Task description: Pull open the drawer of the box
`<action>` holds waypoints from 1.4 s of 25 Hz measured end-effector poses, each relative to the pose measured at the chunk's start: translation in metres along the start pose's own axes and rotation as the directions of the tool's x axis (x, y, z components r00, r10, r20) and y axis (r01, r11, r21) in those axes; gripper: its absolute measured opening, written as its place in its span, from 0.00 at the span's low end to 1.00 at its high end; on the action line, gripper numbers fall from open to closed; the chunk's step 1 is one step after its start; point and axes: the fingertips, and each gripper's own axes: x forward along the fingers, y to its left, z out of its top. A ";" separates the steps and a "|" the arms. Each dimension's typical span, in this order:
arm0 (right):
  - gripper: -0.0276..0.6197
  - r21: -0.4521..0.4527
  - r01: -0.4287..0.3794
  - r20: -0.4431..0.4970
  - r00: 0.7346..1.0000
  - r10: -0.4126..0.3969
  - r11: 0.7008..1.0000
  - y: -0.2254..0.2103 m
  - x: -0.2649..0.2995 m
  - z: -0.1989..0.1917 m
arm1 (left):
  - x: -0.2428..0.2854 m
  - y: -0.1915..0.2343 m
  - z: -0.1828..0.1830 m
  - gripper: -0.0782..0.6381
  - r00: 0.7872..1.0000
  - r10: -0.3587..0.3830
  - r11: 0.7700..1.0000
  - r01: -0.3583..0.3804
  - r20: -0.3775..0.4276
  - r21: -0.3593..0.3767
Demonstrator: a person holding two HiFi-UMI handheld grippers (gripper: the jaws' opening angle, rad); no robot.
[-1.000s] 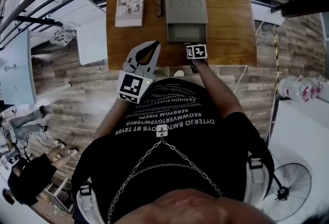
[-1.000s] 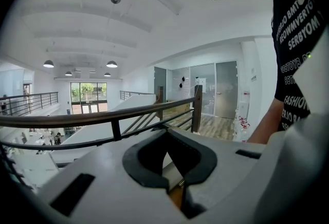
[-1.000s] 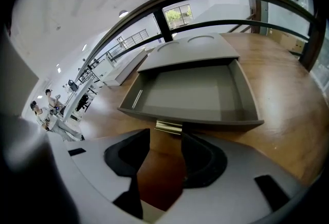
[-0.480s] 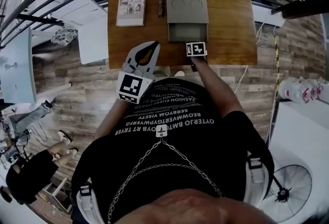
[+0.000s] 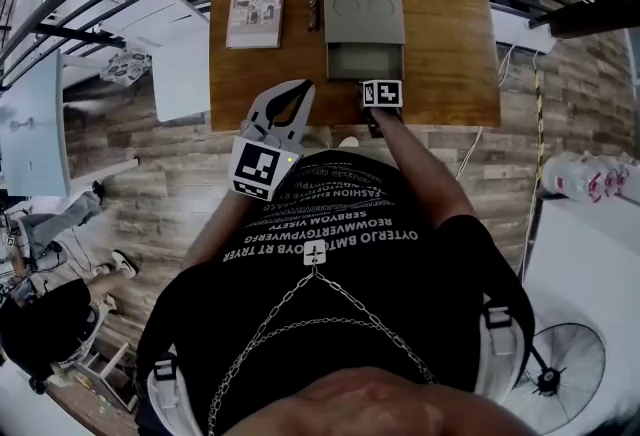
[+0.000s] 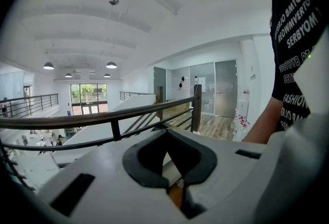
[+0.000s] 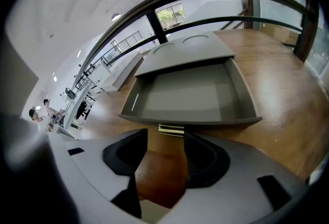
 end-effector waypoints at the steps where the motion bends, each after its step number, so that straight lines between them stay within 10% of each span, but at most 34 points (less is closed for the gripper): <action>1: 0.38 0.012 0.001 -0.002 1.000 -0.001 1.000 0.001 0.000 0.001 | 0.000 -0.002 -0.001 0.12 1.000 -0.002 1.000 0.002 -0.003 0.002; 15: 0.17 -0.052 0.079 0.006 0.997 -0.079 0.996 -0.010 -0.010 0.000 | -0.001 -0.024 -0.006 0.12 0.999 -0.033 0.999 0.034 -0.030 0.015; 21: 0.31 -0.040 0.054 0.004 0.999 -0.054 0.998 -0.004 -0.005 0.001 | -0.001 -0.029 -0.008 0.12 0.999 -0.041 0.999 0.041 -0.032 0.019; 35: 0.30 -0.056 0.138 -0.009 0.990 -0.139 0.989 -0.006 0.000 0.001 | -0.007 -0.037 -0.026 0.12 0.997 -0.041 0.999 0.041 -0.065 0.005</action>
